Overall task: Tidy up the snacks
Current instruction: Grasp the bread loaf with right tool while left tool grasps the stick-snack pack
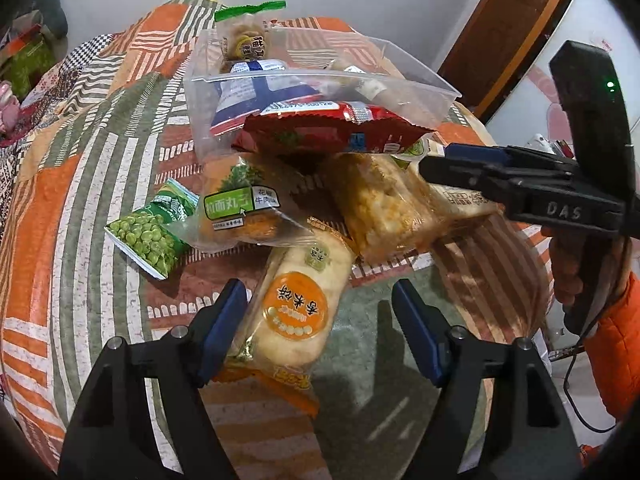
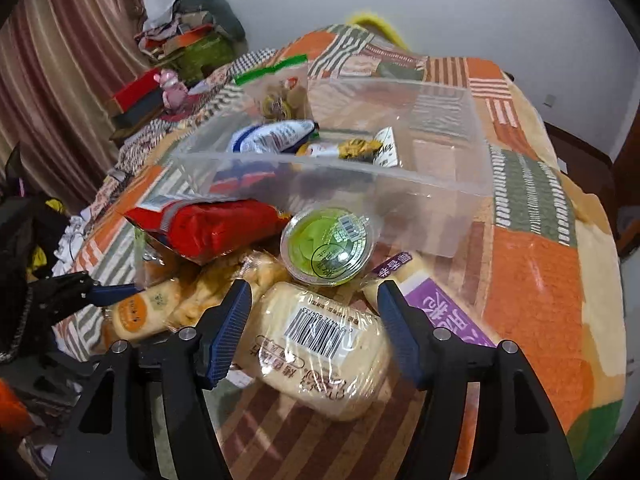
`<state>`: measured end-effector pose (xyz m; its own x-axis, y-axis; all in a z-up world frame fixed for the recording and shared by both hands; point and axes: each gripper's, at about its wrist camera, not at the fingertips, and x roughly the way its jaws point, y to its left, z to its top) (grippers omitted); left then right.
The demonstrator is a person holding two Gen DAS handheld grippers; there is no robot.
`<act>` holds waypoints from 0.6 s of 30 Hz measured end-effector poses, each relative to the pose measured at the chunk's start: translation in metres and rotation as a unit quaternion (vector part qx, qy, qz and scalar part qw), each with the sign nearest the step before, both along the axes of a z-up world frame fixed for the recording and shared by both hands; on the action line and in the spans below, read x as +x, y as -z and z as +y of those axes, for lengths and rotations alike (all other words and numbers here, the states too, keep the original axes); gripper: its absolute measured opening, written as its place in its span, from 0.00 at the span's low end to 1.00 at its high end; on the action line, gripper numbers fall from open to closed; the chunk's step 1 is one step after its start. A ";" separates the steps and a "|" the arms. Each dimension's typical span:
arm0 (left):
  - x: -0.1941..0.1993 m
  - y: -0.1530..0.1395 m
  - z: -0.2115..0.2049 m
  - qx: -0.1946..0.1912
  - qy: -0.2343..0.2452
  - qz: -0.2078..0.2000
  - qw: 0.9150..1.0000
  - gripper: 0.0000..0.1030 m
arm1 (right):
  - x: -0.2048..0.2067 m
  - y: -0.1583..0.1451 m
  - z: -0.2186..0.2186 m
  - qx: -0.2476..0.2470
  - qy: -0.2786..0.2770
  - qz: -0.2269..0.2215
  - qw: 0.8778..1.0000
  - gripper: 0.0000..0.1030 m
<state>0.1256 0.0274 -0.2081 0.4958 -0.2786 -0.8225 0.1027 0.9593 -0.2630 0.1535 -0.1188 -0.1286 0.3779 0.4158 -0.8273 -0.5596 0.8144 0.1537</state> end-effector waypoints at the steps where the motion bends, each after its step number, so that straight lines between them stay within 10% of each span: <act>1: 0.001 0.001 0.000 0.002 -0.001 0.000 1.000 0.73 | -0.002 0.001 0.000 -0.002 -0.003 -0.001 1.000 0.62; 18: 0.005 0.007 0.002 0.007 -0.009 -0.002 1.000 0.36 | 0.003 0.006 0.004 -0.007 -0.023 0.013 1.000 0.74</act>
